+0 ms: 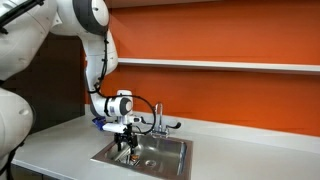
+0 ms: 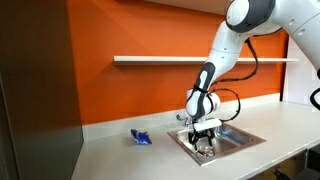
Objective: Remove the snack packet from the sink
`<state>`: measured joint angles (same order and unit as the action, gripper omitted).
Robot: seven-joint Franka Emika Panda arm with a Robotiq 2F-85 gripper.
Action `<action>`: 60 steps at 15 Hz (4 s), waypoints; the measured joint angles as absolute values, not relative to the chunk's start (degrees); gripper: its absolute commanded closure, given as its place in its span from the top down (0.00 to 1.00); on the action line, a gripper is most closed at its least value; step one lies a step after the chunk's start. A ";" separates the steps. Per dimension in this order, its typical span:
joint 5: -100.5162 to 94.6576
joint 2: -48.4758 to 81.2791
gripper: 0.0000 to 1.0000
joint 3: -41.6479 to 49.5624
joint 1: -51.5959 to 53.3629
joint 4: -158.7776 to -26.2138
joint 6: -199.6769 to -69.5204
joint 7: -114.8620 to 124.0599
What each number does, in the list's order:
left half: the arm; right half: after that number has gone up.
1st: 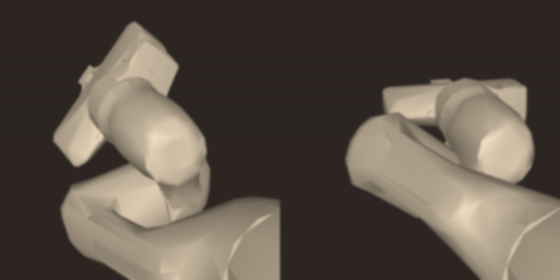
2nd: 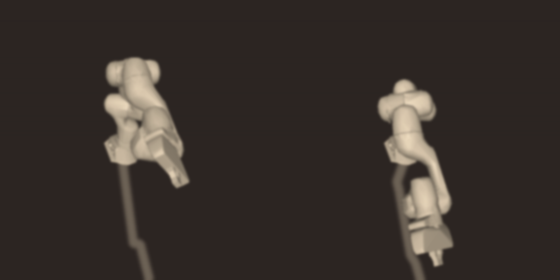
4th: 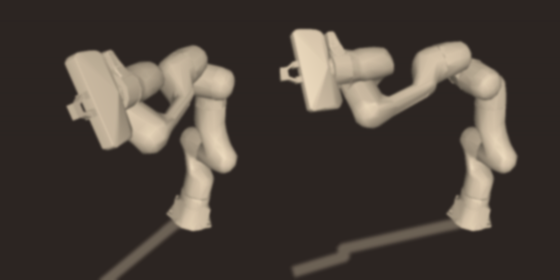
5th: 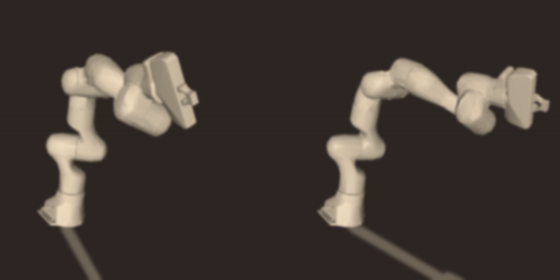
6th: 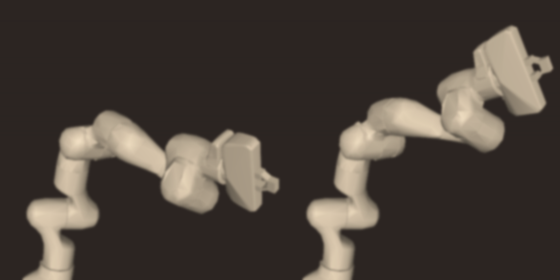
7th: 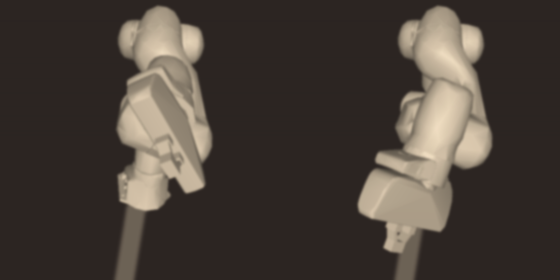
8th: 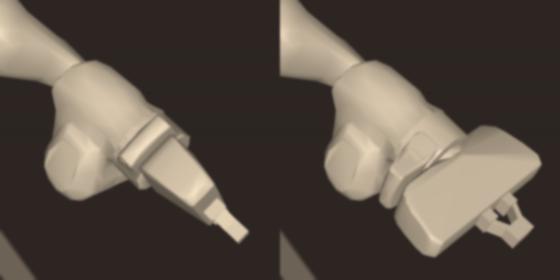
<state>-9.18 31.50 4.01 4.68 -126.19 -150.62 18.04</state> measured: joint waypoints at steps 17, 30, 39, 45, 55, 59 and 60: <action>-5.96 38.91 1.00 5.93 5.43 -120.57 -151.99 18.04; -5.96 39.15 1.00 5.93 5.44 -120.36 -151.99 18.04; -4.10 41.71 1.00 6.49 5.42 -118.79 -152.00 18.04; -3.69 42.70 0.74 6.52 5.42 -117.46 -152.00 18.04; -3.33 43.54 0.01 6.53 5.41 -115.61 -151.99 17.99; -3.31 43.68 0.01 6.54 5.37 -115.33 -151.96 17.98; -3.30 43.68 0.01 6.54 5.37 -115.31 -151.95 17.98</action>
